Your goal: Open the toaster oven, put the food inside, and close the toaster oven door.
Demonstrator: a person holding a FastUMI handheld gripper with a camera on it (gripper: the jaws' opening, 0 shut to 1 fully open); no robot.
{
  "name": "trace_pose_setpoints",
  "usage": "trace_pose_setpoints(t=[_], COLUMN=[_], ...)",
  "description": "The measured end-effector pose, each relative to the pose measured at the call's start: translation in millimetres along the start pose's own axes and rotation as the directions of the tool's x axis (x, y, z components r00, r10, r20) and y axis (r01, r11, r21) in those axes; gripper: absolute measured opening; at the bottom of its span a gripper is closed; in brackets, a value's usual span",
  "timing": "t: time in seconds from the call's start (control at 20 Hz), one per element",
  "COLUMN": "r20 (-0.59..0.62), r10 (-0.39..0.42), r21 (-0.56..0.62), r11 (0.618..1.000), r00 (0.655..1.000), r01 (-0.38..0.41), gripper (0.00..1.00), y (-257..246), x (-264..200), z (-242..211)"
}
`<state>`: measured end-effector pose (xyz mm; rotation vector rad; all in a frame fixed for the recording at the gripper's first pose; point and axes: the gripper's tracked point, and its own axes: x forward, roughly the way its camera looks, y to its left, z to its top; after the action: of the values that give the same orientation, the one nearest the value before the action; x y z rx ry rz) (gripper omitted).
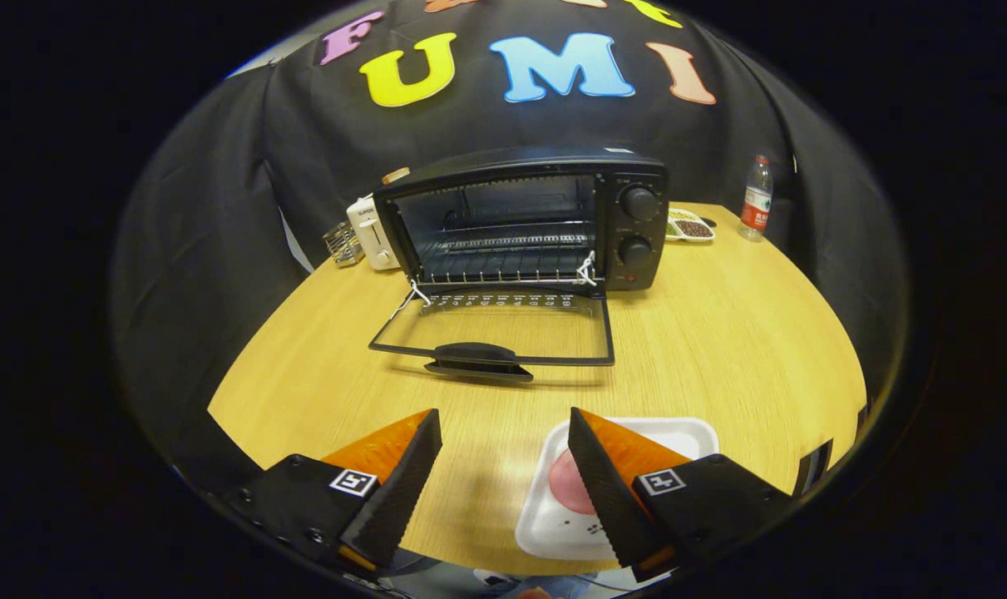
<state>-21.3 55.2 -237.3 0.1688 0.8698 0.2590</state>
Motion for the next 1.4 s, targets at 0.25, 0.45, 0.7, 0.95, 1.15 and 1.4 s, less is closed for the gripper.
trace_pose_setpoints(t=[0.25, 0.45, 0.7, 0.95, 1.15, 1.4], r20=[-0.152, -0.257, -0.389, -0.499, -0.553, -0.589], r10=[0.046, 0.097, 0.115, 0.109, 0.129, 0.159], r21=[0.135, 0.184, 0.19, 0.135, 0.146, 0.19], r11=[0.991, 0.982, 0.981, 0.99, 0.988, 0.98], r00=[0.987, 0.961, 0.914, 0.86, 0.823, 0.792], r01=[-0.026, -0.05, -0.043, -0.047, -0.057, -0.056], gripper=[0.99, 0.99, 0.99, 0.99, 0.97, 0.62], y=[-48, -81, -119, -141, -145, -145], x=[-10, -15, -16, -13, -9, -2], z=[-6, -13, -32, -54, -65, -67])
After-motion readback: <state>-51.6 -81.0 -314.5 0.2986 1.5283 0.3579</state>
